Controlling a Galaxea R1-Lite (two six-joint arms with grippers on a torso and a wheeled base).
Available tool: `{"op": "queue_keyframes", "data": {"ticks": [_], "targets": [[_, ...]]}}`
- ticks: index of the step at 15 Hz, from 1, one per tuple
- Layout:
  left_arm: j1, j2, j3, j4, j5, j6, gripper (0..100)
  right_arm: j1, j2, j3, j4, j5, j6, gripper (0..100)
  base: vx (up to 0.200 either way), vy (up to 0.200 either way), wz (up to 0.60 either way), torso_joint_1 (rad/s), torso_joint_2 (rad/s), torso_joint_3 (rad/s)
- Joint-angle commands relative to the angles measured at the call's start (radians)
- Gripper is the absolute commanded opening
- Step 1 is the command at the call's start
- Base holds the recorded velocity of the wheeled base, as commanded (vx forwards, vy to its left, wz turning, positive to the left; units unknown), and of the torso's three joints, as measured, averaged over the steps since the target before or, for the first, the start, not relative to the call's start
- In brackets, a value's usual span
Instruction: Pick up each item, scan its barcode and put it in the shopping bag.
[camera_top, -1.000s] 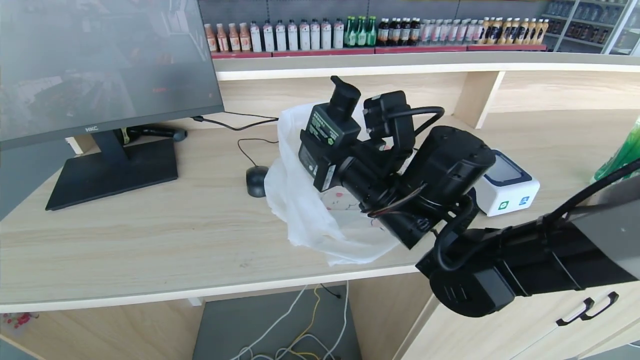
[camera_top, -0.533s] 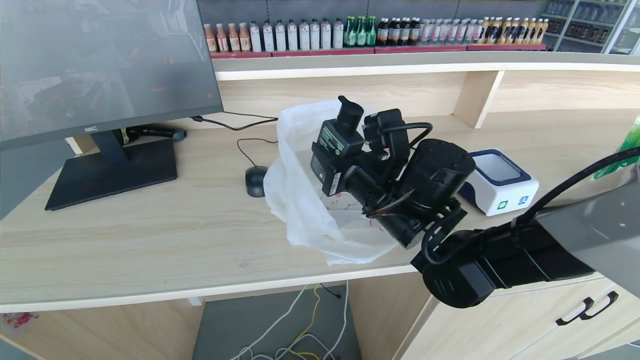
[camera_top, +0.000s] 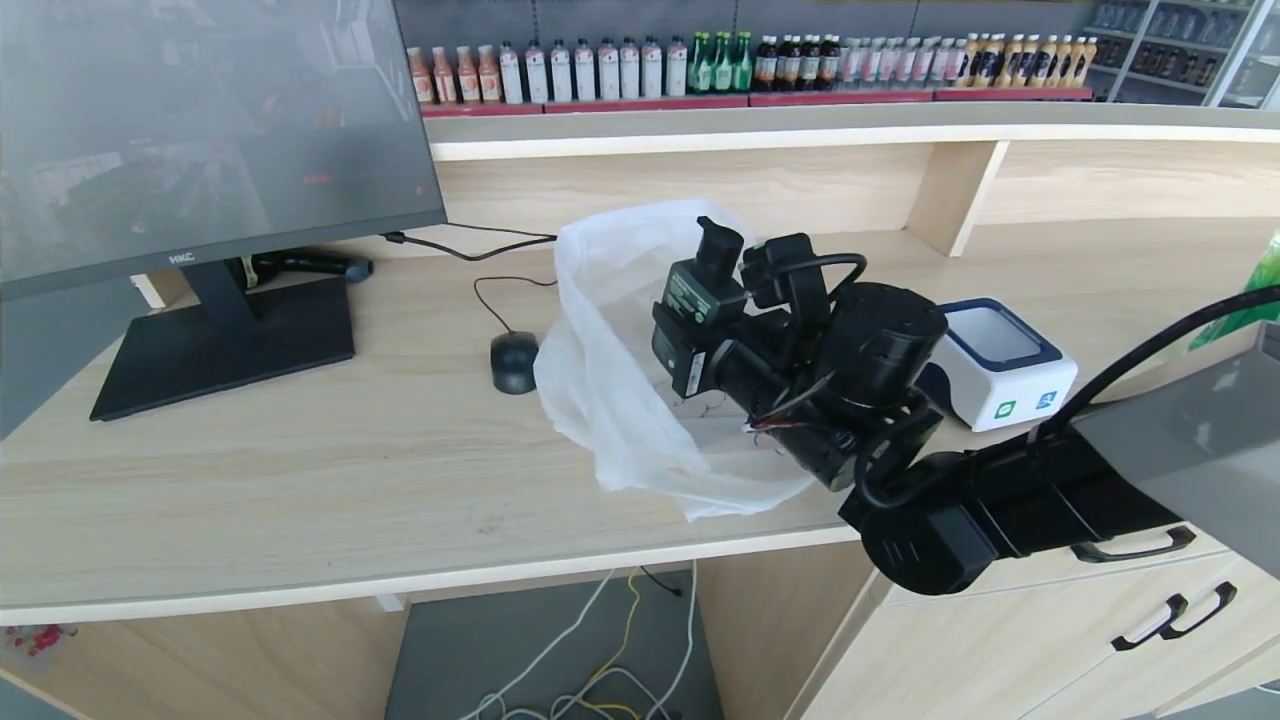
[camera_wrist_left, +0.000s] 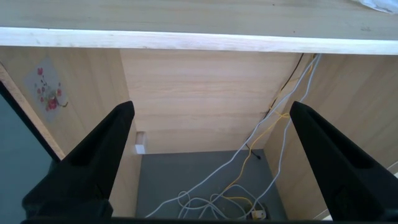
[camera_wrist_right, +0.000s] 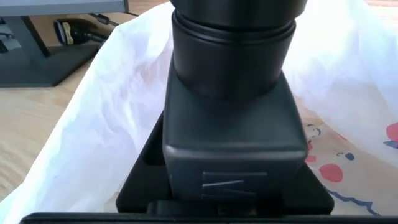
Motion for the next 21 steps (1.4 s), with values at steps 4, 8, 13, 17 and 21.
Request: {"op": "queue_keyframes", "data": {"ticks": [4,8,13,17,21], "targets": [[0.0,0.0,0.0,-0.001,0.0,0.0,100,-0.008,0.0,0.006,0.038,0.001,-0.001,0,0.0,0.0,0.0,0.0,0.0,0.0],[0.0,0.0,0.0,-0.001,0.0,0.0,100,-0.008,0.014,0.004,0.047,-0.001,-0.004,0,0.0,0.0,0.0,0.0,0.0,0.0],[0.0,0.0,0.0,-0.001,0.0,0.0,100,-0.031,0.037,0.004,0.052,0.001,-0.002,0,0.0,0.0,0.0,0.0,0.0,0.0],[0.0,0.0,0.0,-0.001,0.0,0.0,100,-0.038,0.054,0.014,0.05,0.001,-0.002,0,0.0,0.0,0.0,0.0,0.0,0.0],[0.0,0.0,0.0,-0.001,0.0,0.0,100,-0.038,0.055,0.014,0.05,-0.001,-0.002,0,0.0,0.0,0.0,0.0,0.0,0.0]]}}
